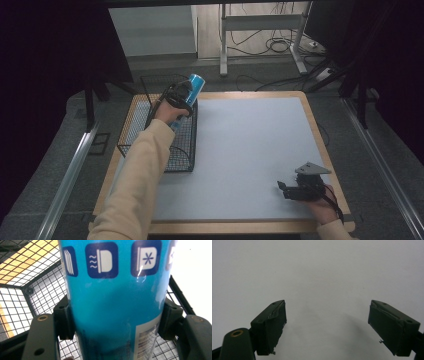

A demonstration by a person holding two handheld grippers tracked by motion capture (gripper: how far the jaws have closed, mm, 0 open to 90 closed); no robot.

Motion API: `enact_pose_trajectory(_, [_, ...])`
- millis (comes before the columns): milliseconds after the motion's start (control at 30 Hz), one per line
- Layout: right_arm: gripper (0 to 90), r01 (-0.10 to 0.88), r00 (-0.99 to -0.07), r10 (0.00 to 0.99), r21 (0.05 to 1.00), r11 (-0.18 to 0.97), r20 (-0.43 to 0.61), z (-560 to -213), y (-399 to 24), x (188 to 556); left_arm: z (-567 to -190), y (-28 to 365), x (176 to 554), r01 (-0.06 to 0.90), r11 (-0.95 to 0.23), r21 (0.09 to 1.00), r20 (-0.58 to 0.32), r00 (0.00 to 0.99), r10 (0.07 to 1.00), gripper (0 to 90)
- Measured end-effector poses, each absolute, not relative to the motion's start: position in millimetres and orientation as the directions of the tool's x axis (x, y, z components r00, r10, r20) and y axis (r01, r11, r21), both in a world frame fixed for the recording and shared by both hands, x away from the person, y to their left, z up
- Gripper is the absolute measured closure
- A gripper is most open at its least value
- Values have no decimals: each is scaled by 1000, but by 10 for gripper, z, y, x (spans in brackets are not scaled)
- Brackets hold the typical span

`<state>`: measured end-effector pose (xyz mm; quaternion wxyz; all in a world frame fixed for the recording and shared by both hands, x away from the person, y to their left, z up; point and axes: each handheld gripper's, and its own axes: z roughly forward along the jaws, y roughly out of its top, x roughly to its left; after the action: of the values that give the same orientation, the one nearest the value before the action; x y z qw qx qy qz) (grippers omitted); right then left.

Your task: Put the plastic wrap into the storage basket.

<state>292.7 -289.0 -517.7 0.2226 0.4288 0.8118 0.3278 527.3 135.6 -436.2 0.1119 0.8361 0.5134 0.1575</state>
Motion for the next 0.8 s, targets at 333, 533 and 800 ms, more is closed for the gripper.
enact_pose_trajectory(333, [153, 550, -535, 841, 724, 416, -76, -5174, -2885, 2925, -4323, 1360, 5252, 805, -442, 396, 174, 407, 897, 299])
enact_pose_trajectory(533, [153, 551, -537, 840, 722, 418, -76, -5176, -2882, 2923, -4295, 1366, 5196, 803, -447, 394, 191, 404, 895, 221])
enact_pose_trajectory(800, [153, 555, -533, 843, 722, 414, -74, -5181, -2896, 2941, -4075, 1415, 4940, 764, -431, 480, 155, 410, 899, 172])
